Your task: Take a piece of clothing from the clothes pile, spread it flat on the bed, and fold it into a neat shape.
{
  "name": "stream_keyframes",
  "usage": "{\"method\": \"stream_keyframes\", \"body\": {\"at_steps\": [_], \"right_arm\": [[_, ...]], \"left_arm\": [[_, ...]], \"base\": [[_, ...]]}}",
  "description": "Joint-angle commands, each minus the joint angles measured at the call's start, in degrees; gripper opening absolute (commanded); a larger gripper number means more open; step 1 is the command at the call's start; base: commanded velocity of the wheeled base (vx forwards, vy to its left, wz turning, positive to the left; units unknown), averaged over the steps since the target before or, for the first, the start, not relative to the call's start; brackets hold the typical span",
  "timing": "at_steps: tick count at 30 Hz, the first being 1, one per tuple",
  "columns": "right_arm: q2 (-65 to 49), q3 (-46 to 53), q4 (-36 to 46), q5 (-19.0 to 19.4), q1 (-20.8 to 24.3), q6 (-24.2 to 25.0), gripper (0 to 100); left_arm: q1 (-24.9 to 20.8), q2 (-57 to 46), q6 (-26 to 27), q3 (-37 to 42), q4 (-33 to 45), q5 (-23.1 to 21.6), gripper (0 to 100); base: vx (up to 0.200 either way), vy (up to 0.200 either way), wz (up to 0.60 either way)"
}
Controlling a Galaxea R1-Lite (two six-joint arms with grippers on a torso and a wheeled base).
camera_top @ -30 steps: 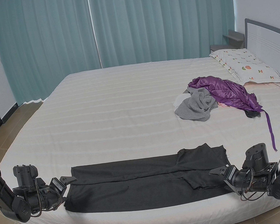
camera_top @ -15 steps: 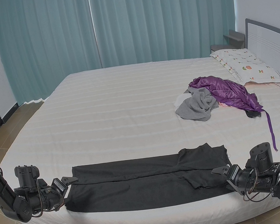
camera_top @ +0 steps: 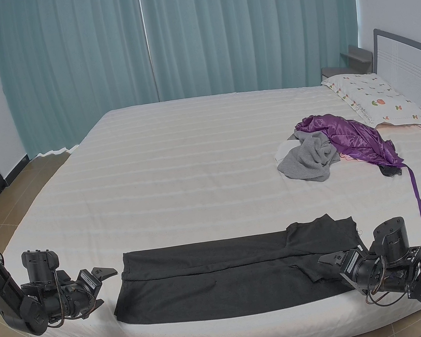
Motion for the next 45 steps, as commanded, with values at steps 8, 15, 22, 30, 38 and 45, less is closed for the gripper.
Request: {"method": "stream_keyframes", "body": {"at_steps": [8,15,22,30,38,45], "right_arm": [[2.29,-0.56,0.01,0.04,0.08,0.05,100],[5.28,-4.08,-0.61,-0.13,-1.41,1.72,100],[5.98,-6.54,-0.34,-0.13,-2.73,2.24,100],[10.20,-8.03,-0.43,-0.31,-2.91,2.33,100],[10.37,-9.26,-0.43,-0.75,-4.75,2.33,100],[11.52,-10.05,-0.26,-0.83,-5.81,2.77,0]], "left_arm": [[-0.27,0.43,0.00,0.03,-0.02,-0.01,100],[-0.27,1.13,0.00,-0.24,-0.02,-0.01,100],[-0.27,1.22,0.09,-0.41,-0.02,0.08,100],[-0.27,1.40,0.18,-0.41,-0.02,0.16,100],[-0.27,2.01,0.26,-0.59,-0.11,0.52,100],[-0.27,2.01,0.26,-0.59,-0.11,0.60,100]], "base": [[-0.100,0.000,0.00],[0.000,0.000,0.00],[0.000,0.000,0.00],[0.000,0.000,0.00],[0.000,0.000,0.00],[0.000,0.000,0.00]]}}
